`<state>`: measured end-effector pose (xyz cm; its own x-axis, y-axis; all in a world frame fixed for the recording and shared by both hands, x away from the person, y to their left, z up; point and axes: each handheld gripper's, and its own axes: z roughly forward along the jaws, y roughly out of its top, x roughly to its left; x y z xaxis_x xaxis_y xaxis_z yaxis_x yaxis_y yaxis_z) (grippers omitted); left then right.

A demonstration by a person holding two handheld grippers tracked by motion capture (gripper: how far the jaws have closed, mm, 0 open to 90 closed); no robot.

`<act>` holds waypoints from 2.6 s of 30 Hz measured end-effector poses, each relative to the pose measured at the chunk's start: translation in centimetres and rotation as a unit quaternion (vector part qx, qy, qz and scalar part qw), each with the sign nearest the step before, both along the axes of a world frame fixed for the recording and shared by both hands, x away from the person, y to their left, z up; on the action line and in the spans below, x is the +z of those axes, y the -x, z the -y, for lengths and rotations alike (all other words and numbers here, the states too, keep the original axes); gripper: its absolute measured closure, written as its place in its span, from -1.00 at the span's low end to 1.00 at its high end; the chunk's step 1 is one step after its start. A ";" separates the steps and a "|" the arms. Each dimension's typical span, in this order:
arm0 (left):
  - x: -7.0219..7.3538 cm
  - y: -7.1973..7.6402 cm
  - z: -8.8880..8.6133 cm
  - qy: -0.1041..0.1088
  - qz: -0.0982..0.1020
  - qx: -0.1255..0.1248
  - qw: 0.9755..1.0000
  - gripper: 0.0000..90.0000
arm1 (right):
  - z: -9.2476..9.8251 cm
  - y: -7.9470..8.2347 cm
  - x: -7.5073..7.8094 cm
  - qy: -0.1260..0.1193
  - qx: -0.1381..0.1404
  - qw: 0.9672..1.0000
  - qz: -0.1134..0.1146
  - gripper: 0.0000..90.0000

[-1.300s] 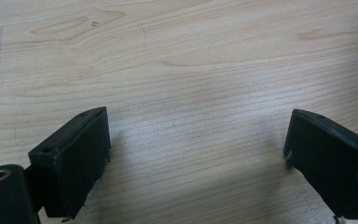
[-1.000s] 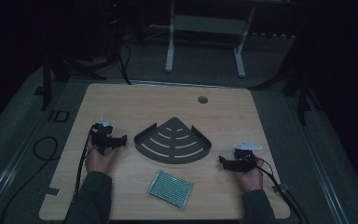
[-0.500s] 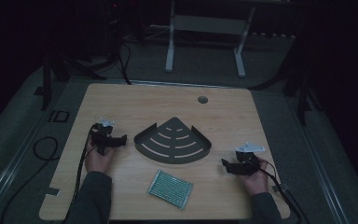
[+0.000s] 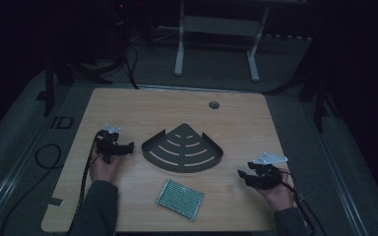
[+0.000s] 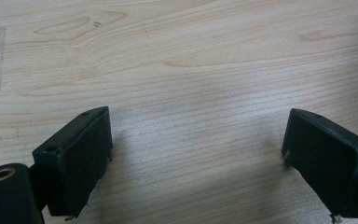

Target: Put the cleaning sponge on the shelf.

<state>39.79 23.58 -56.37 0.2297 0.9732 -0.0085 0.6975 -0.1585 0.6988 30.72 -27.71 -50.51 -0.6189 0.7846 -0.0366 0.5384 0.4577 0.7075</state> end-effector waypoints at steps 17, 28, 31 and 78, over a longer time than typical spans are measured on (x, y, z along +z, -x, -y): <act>0.0 0.0 0.0 0.000 0.000 0.000 1.000 -0.80 | -3.8 2.1 2.5 0.032 0.090 0.995 0.000 0.35; 0.0 0.0 0.0 0.000 0.000 0.000 1.000 -0.80 | -6.7 2.9 3.6 0.047 0.139 0.989 -0.012 0.49; 0.0 0.0 0.0 0.000 0.000 0.000 1.000 -0.80 | -7.8 2.9 3.7 0.047 0.154 0.987 -0.021 0.51; 0.0 0.0 0.0 0.000 0.000 0.000 1.000 -0.80 | -15.9 3.1 -1.4 0.116 0.249 0.960 -0.054 1.00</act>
<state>39.79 23.58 -56.38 0.2299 0.9732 -0.0088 0.6970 -0.1583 0.6994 27.60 -11.83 -51.87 -0.9251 0.3691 -0.0895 0.2767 0.8163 0.5071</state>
